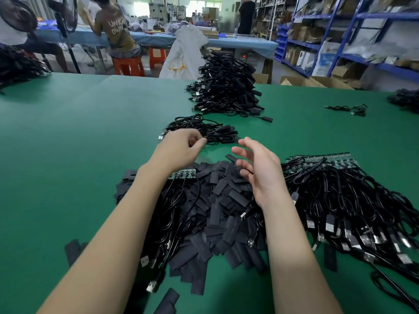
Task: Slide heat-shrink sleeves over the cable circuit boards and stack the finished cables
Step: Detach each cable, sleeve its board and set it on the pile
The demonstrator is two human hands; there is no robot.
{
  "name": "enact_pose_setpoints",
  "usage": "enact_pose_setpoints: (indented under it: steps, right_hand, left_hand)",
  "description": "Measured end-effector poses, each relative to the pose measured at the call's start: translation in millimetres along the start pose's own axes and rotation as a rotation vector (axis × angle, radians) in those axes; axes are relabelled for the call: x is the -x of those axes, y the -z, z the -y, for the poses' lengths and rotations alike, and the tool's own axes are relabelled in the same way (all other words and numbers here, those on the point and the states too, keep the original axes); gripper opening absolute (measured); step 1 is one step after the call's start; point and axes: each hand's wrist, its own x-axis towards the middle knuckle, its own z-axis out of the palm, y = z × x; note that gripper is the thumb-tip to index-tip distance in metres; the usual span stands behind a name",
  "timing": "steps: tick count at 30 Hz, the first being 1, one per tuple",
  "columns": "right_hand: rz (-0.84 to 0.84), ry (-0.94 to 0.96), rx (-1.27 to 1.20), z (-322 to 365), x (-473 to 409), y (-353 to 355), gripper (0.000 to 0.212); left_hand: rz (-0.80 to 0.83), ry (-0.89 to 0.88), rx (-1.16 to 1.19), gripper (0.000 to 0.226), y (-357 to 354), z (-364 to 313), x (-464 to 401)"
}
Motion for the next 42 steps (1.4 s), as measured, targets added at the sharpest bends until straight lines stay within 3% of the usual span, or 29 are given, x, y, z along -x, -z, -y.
enact_pose_setpoints:
  steps: [3, 9, 14, 17, 22, 26, 33, 35, 37, 39, 42]
  right_hand:
    - [0.045, 0.061, 0.207, -4, 1, -7, 0.015]
    - [0.168, 0.150, 0.578, -18, 3, -21, 0.013]
    - [0.159, 0.187, 0.684, -26, 3, -33, 0.017]
    - [0.129, 0.215, 0.609, -27, 5, -37, 0.019]
    - [0.201, 0.044, 0.266, -24, 11, -44, 0.006]
    - [0.232, -0.117, 0.085, -21, 12, -44, 0.006]
    - [0.292, -0.233, -0.102, -18, 11, -42, 0.004]
    - [0.329, -0.275, -0.201, -17, 11, -43, 0.012]
    - [0.352, -0.270, -0.213, -15, 12, -44, 0.016]
    - [0.358, -0.241, -0.157, -12, 12, -39, 0.003]
    - [0.301, -0.201, -0.045, -7, 8, -26, 0.011]
  left_hand:
    - [0.045, 0.094, -0.093, 0.033, -5, 12, 16]
    - [0.096, 0.163, -0.256, 0.027, -8, 25, 24]
    - [0.076, 0.172, -0.258, 0.037, -10, 22, 24]
    - [-0.017, 0.182, -0.131, 0.052, -4, 13, 22]
    - [-0.164, 0.165, -0.036, 0.067, 2, -3, 21]
    - [-0.192, 0.181, -0.032, 0.072, -2, -13, 23]
    - [-0.244, 0.146, -0.007, 0.071, 0, -19, 22]
    - [-0.230, 0.137, 0.082, 0.072, 0, -18, 19]
    - [-0.226, 0.159, 0.122, 0.072, 1, -15, 16]
    - [-0.220, 0.176, 0.096, 0.072, 2, -8, 16]
    - [-0.181, 0.155, 0.021, 0.066, 3, -1, 21]
